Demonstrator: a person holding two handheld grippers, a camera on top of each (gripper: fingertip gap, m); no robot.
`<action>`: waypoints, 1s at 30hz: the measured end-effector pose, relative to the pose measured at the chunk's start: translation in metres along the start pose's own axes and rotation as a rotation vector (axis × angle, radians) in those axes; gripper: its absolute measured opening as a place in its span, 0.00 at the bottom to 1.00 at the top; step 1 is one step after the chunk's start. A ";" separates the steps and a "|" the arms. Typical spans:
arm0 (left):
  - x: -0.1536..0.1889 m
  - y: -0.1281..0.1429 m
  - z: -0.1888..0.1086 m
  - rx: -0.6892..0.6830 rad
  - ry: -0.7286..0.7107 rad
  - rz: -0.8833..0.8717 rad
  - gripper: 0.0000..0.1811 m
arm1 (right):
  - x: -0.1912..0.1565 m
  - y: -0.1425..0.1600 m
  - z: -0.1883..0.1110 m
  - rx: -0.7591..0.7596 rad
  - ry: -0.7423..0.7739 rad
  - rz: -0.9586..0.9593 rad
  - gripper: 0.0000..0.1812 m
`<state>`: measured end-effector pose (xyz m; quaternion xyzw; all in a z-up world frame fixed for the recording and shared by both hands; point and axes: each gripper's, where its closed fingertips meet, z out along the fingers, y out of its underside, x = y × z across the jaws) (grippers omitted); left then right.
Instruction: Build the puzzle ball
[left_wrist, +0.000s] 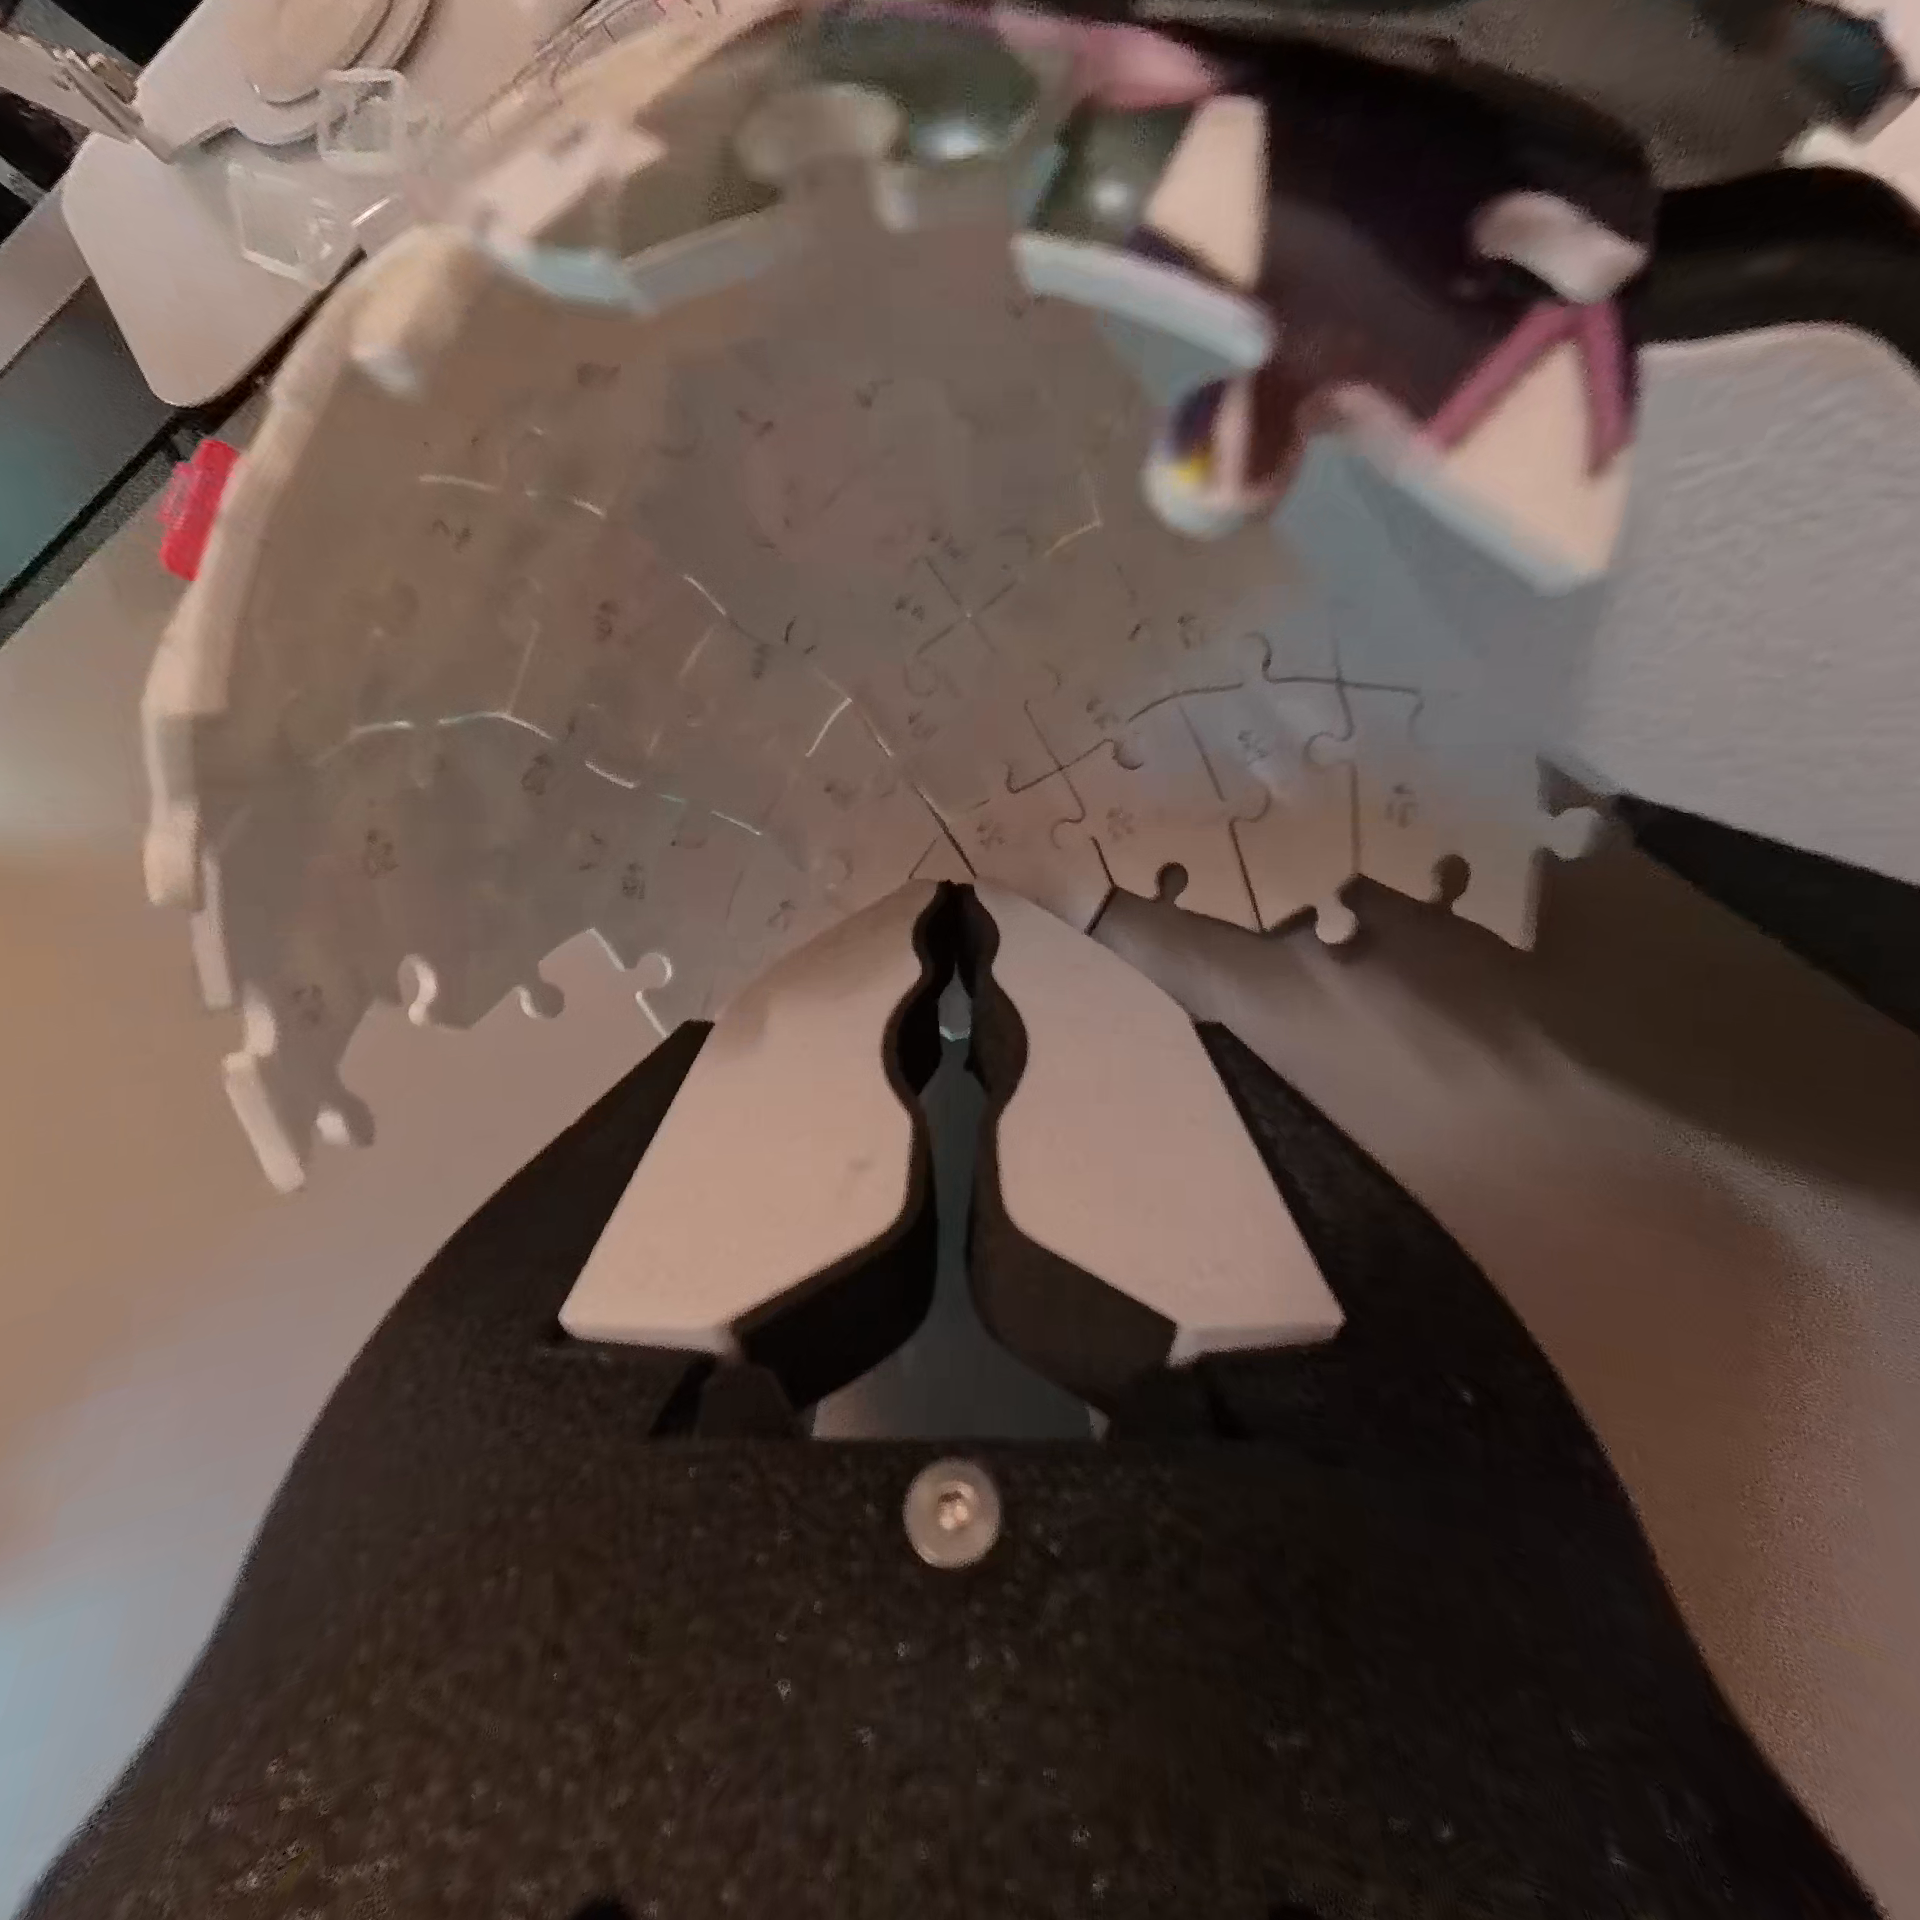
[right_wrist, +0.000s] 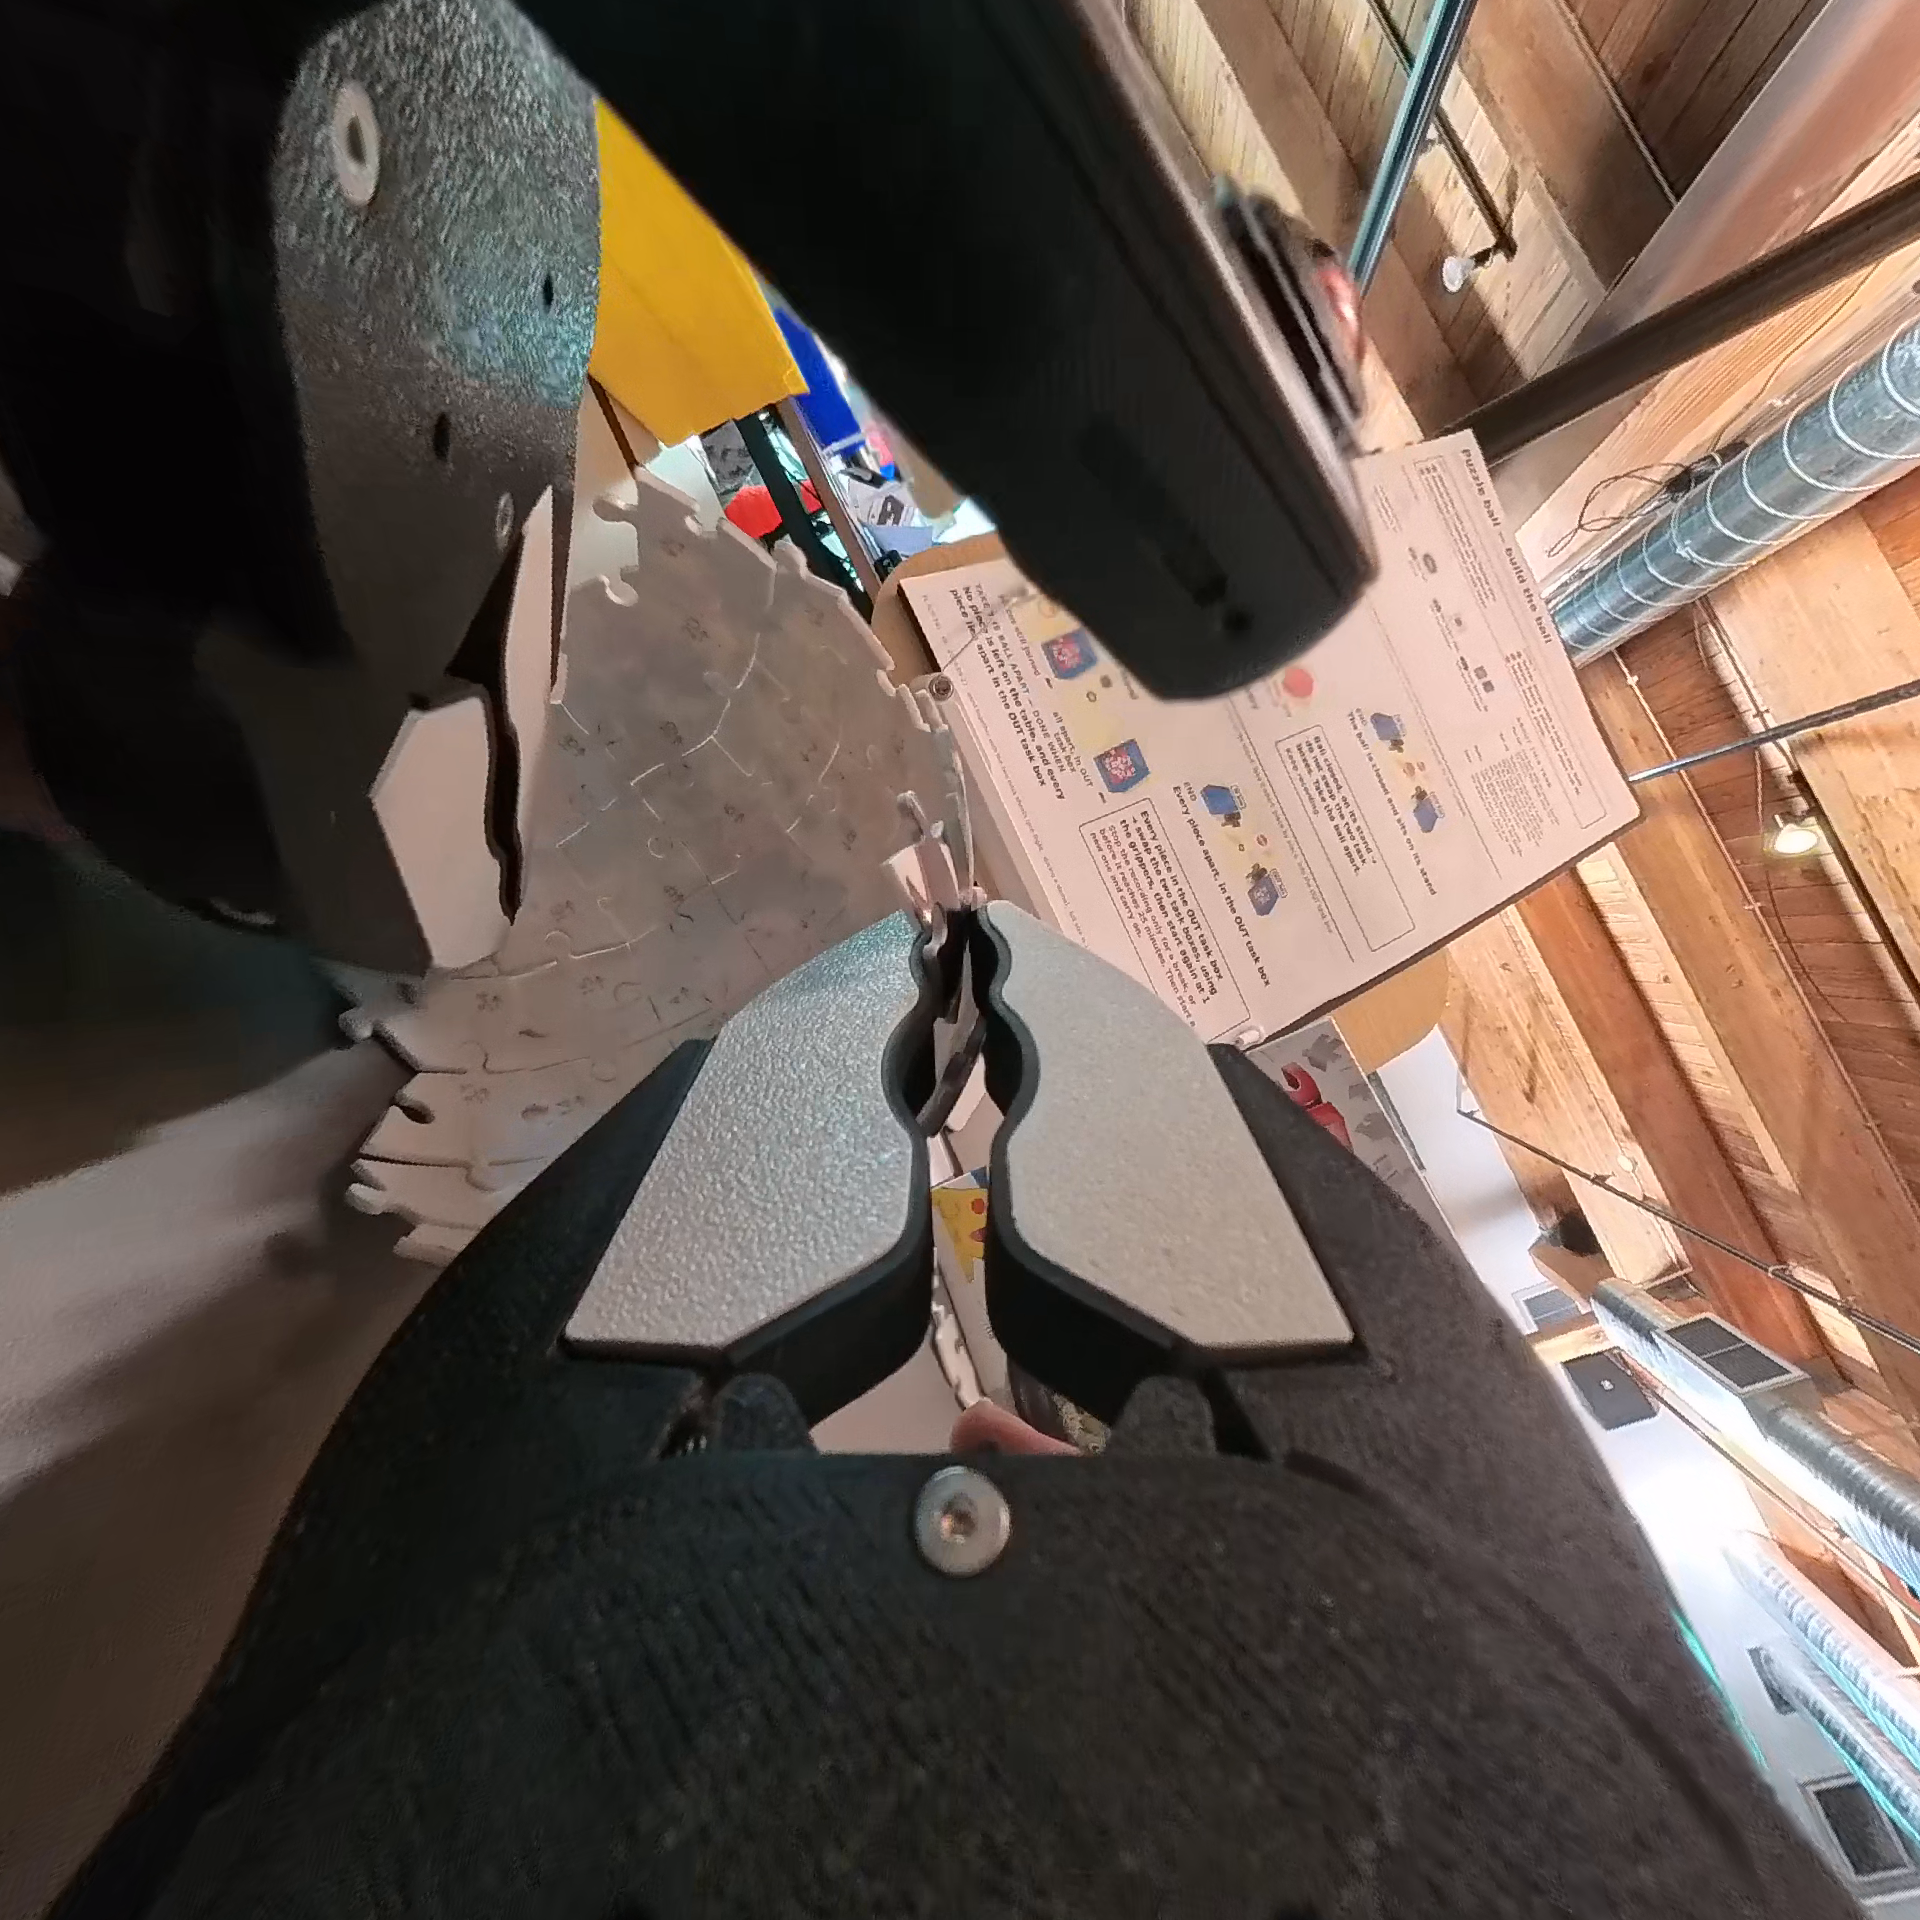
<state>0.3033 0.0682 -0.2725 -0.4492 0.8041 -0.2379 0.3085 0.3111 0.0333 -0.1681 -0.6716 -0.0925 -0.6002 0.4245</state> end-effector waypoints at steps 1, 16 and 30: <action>0.000 0.000 0.000 0.012 0.011 -0.020 0.00 | 0.000 0.000 0.000 0.000 0.000 -0.004 0.02; 0.011 -0.001 0.000 -0.009 0.084 0.005 0.00 | 0.000 0.001 -0.001 -0.001 -0.002 0.001 0.02; -0.008 -0.010 -0.014 0.115 0.082 -0.125 0.00 | 0.001 0.003 -0.001 -0.009 -0.001 -0.007 0.02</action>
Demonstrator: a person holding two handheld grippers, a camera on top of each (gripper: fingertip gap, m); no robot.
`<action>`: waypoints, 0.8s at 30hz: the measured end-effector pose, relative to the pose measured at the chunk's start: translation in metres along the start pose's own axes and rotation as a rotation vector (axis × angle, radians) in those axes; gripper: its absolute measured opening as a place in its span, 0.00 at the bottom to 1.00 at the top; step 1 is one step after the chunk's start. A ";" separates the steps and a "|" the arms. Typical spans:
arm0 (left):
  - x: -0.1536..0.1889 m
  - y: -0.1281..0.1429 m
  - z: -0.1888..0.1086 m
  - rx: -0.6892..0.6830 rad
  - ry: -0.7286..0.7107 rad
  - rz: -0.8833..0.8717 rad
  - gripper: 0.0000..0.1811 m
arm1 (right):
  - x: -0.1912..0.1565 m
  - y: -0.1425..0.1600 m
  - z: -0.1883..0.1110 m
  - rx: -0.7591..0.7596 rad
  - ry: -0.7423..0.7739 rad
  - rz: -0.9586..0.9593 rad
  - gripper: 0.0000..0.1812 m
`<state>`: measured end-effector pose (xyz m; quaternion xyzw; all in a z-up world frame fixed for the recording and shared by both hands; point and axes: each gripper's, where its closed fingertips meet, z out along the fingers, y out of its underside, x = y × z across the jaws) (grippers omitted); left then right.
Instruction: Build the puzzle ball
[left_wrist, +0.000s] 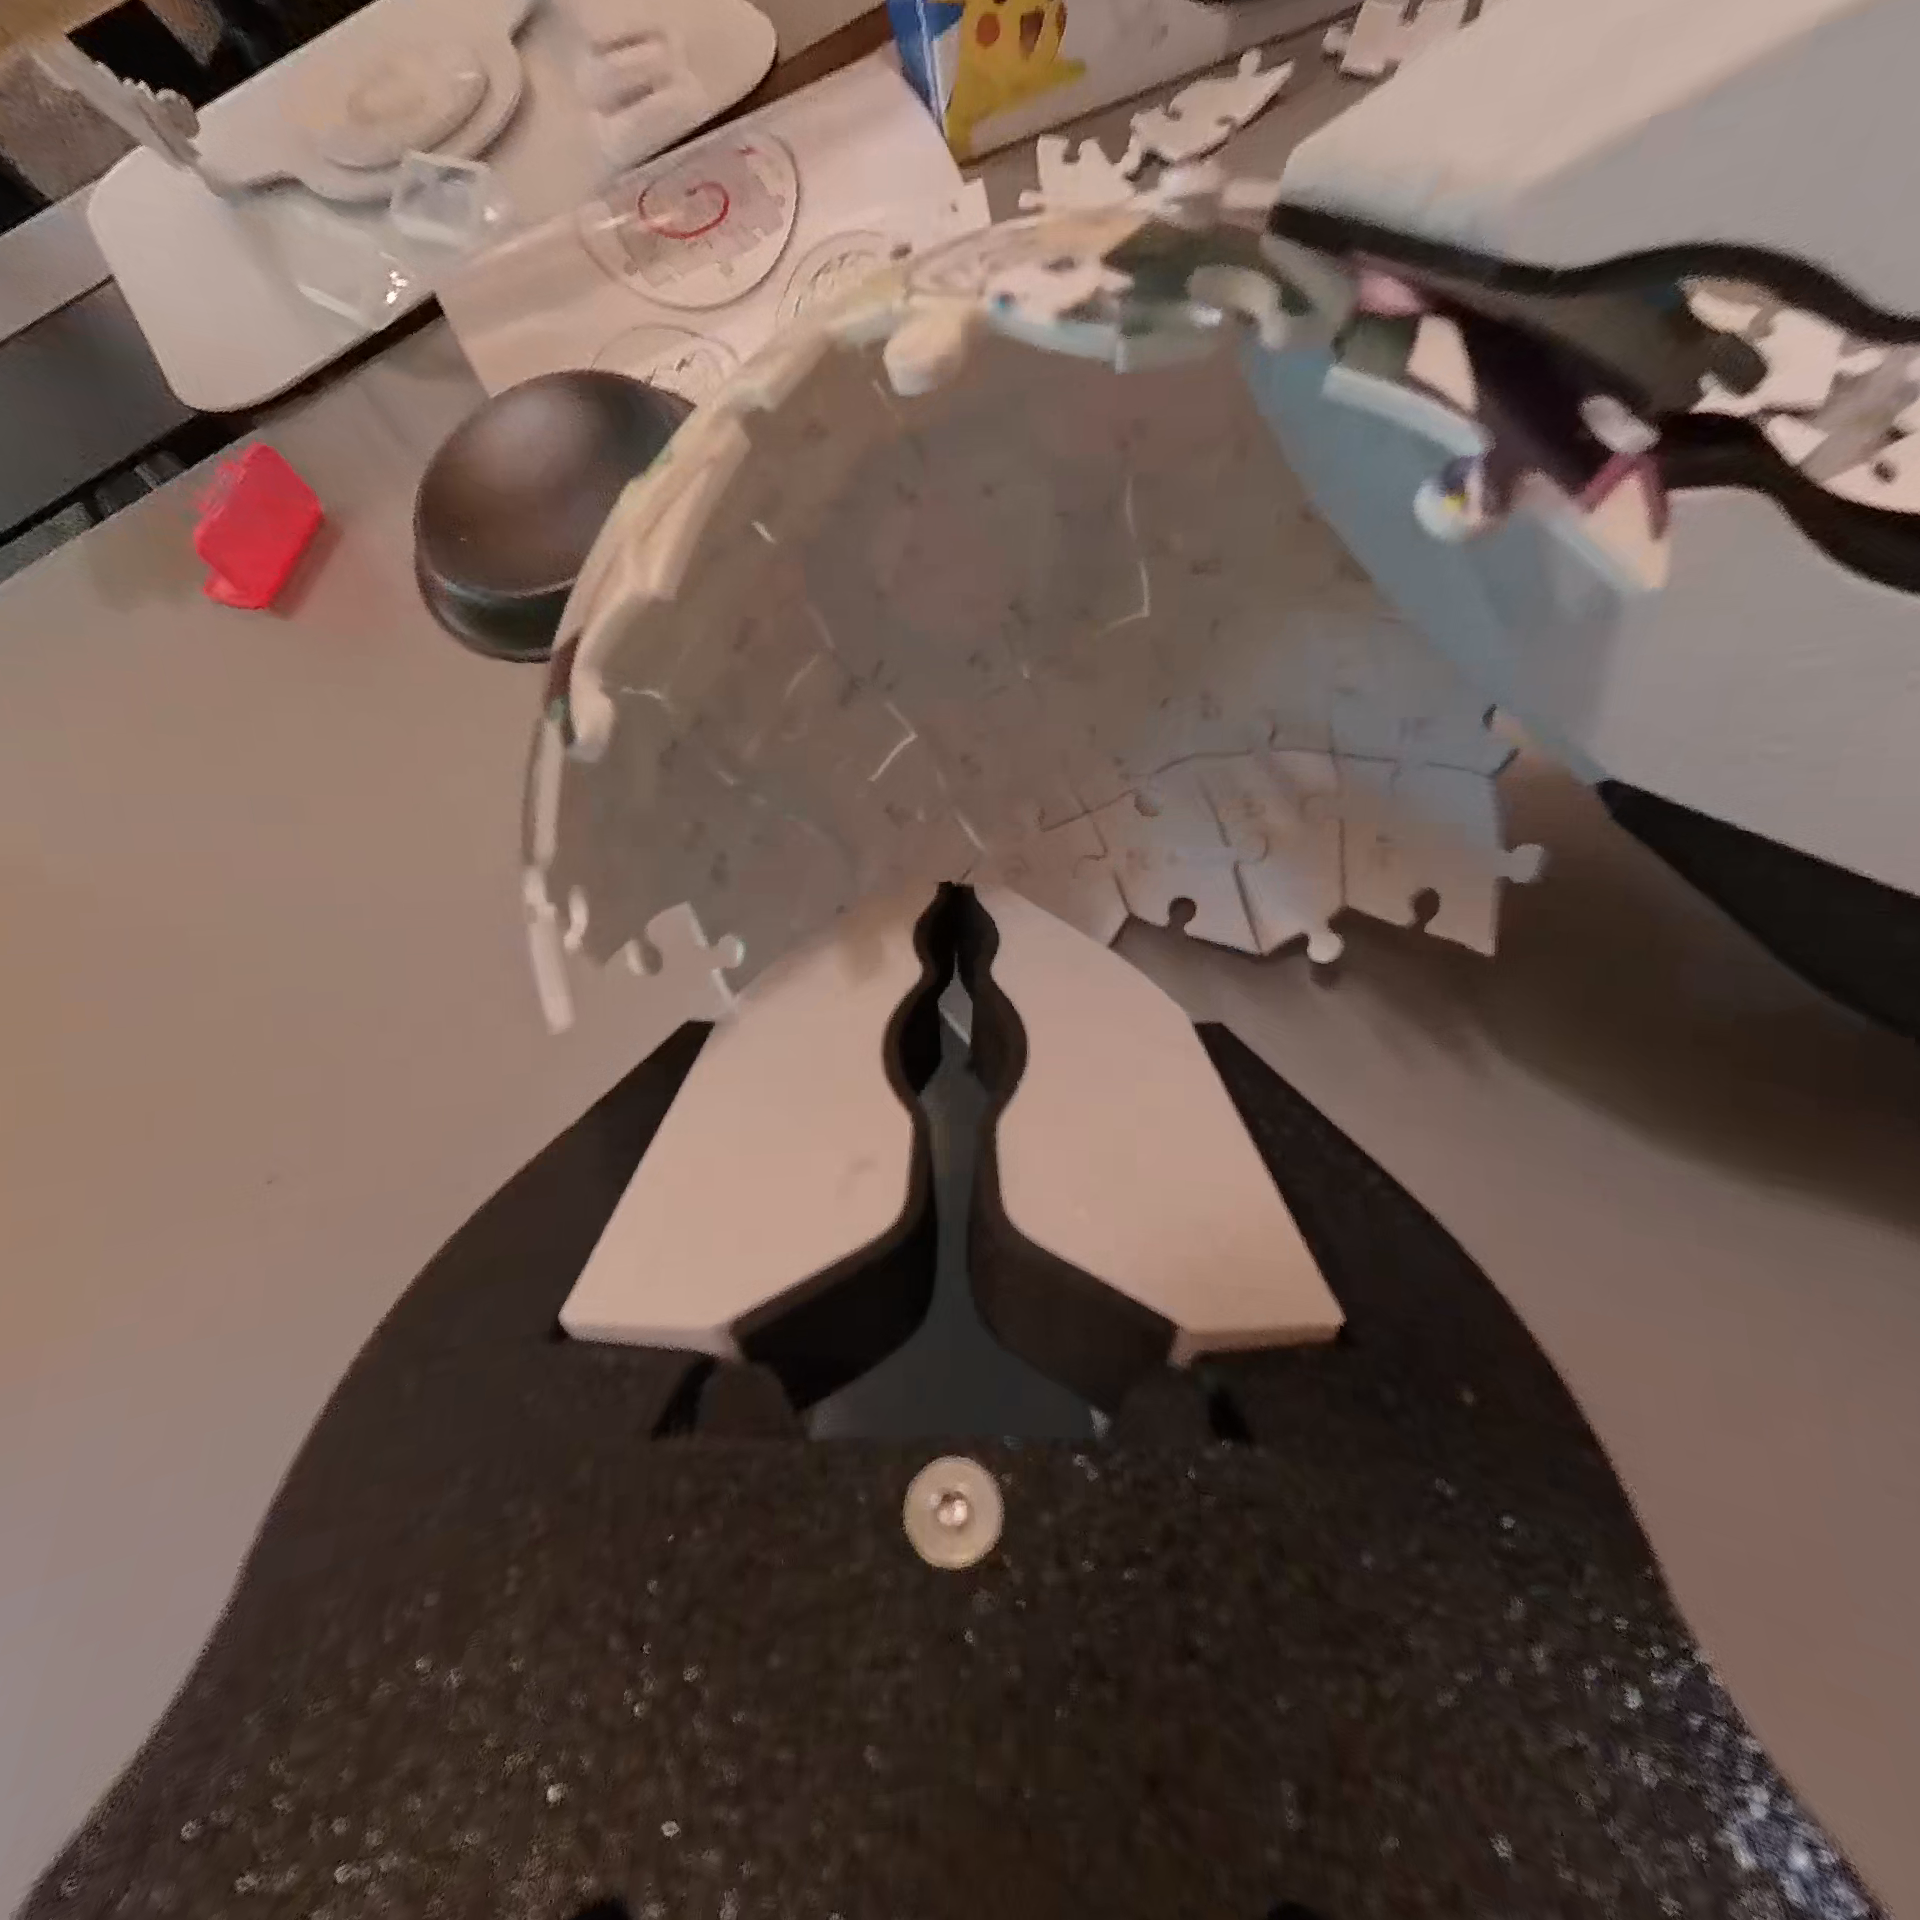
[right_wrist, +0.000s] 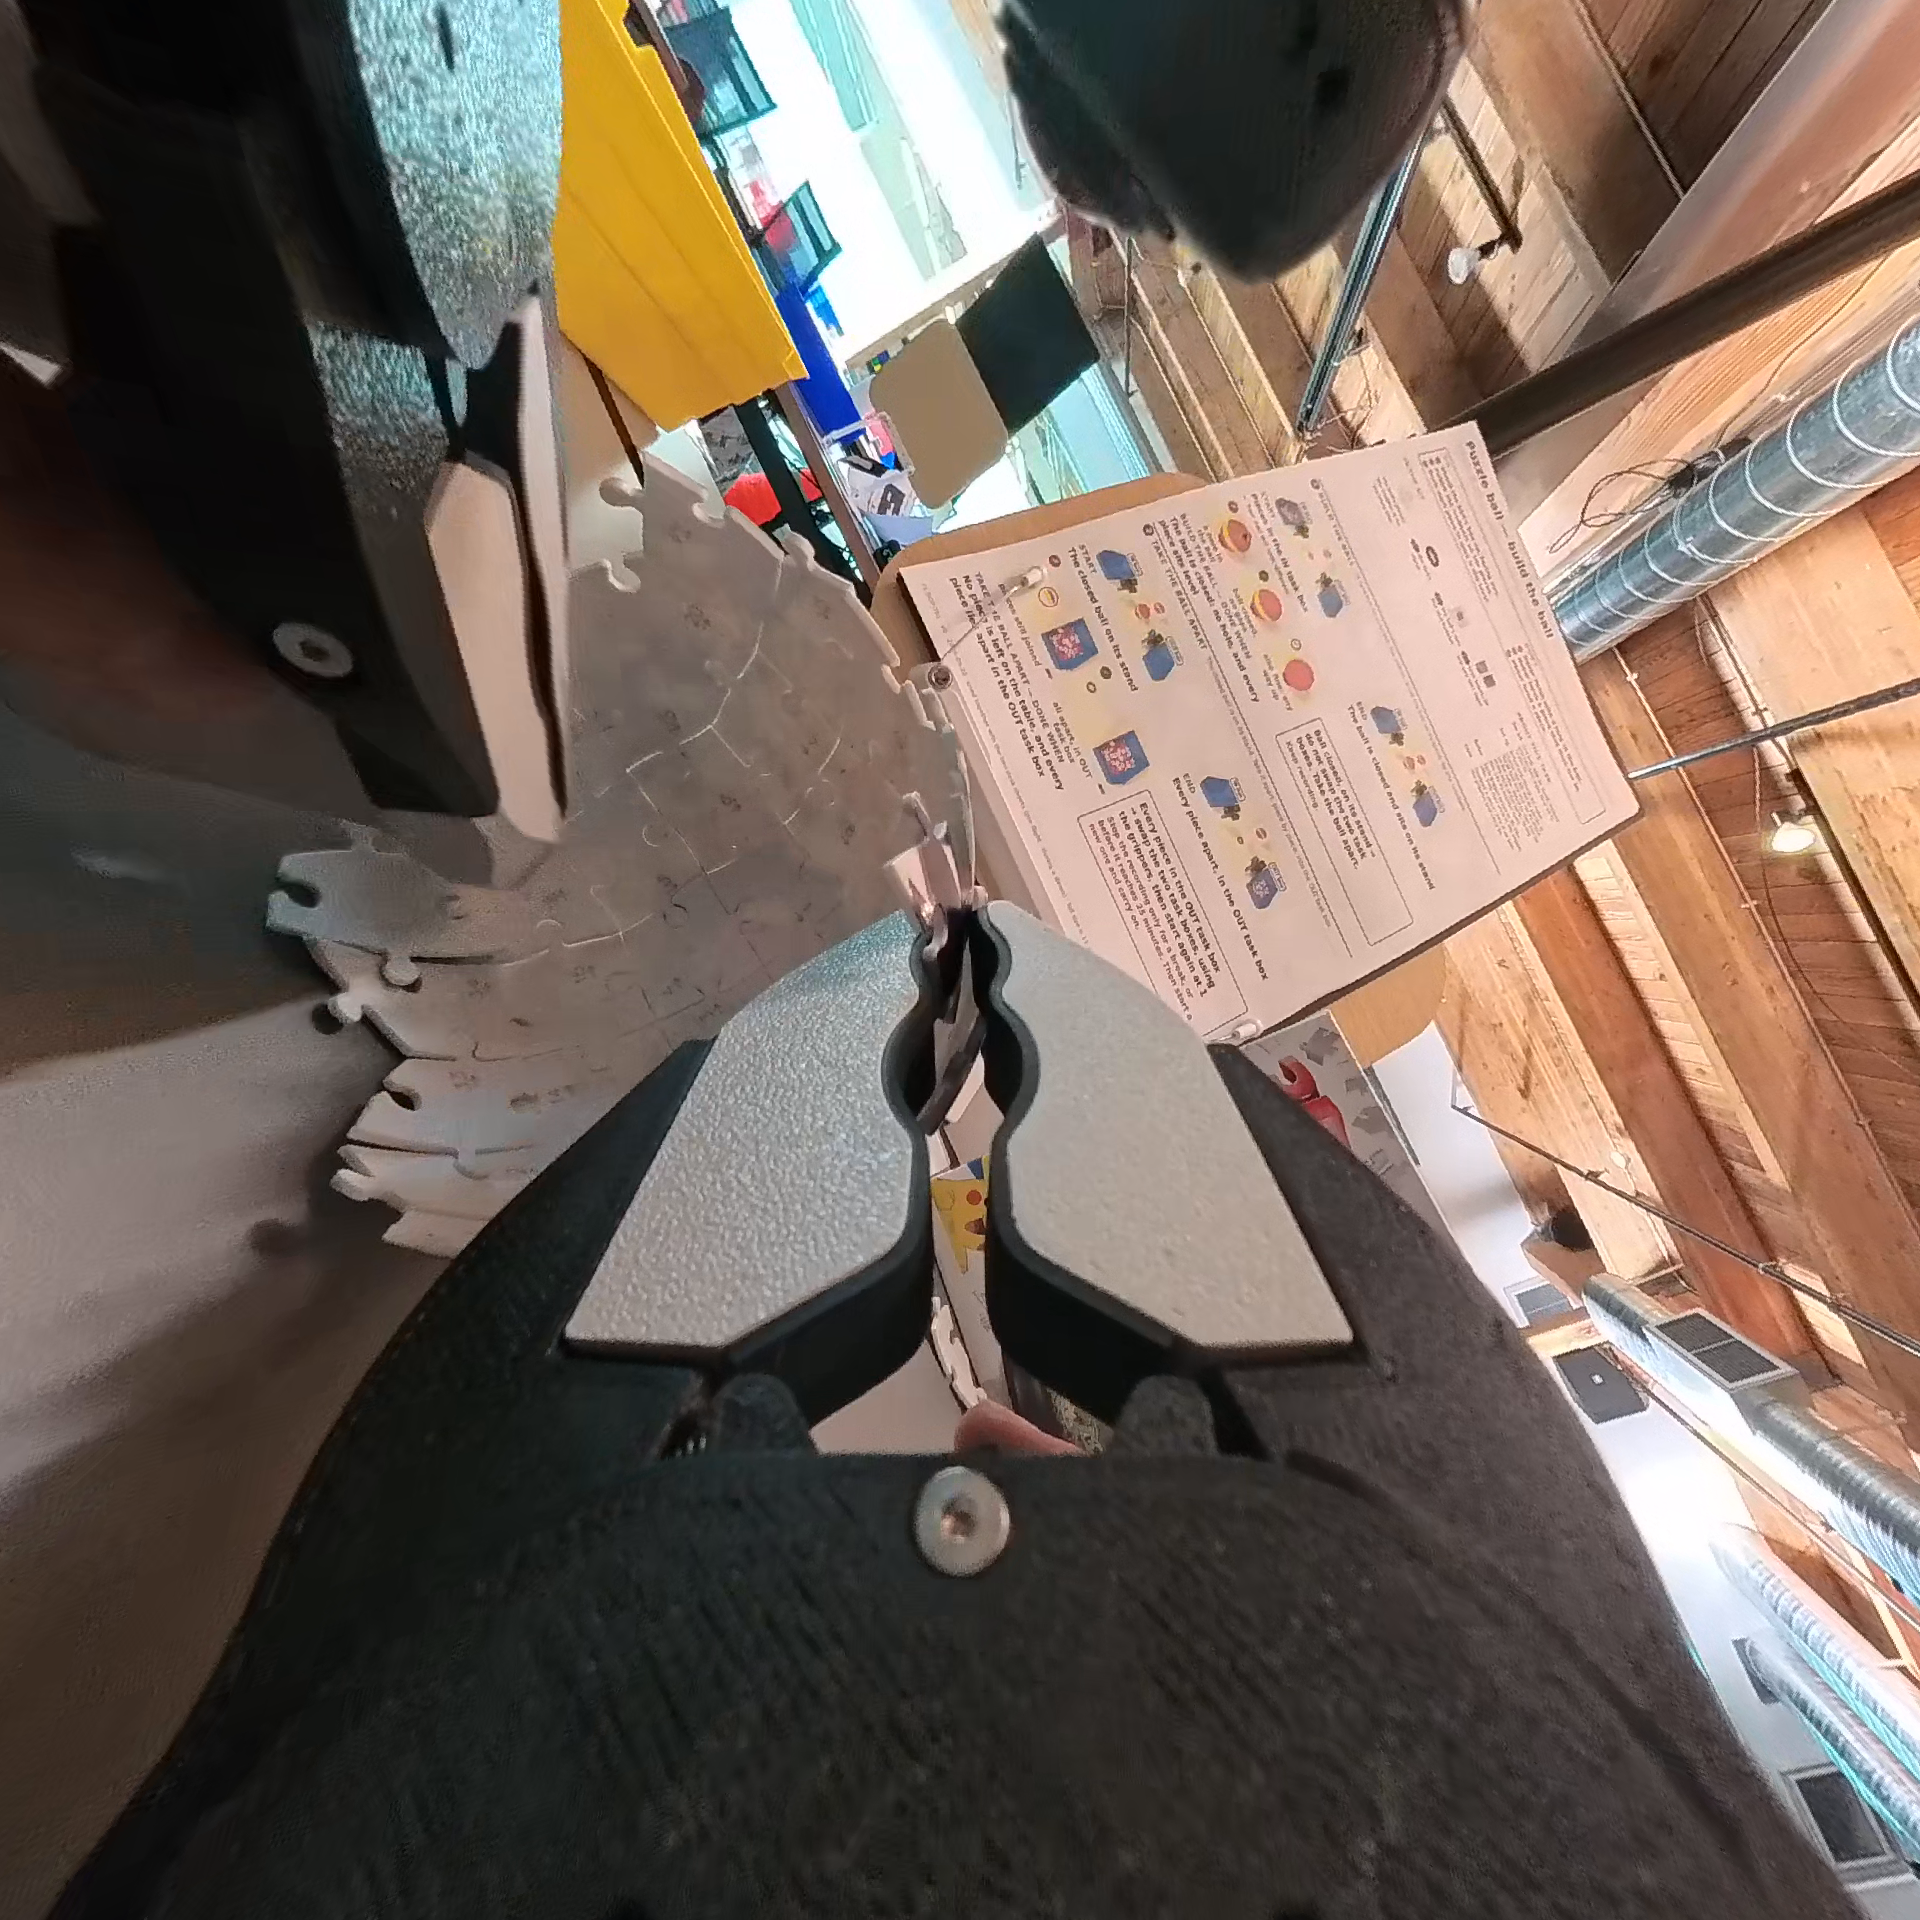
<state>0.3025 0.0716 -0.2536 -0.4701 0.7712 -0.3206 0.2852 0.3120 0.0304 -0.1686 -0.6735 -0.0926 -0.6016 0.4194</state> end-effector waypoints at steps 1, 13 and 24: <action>-0.001 0.002 -0.001 -0.015 -0.011 0.011 0.00 | 0.000 -0.001 0.000 0.003 0.000 -0.002 0.02; 0.006 0.016 0.010 -0.120 -0.067 0.169 0.00 | 0.000 -0.006 -0.001 0.026 -0.007 0.006 0.02; 0.007 0.014 0.011 -0.151 -0.008 0.144 0.00 | 0.001 -0.005 -0.001 0.021 -0.007 0.003 0.02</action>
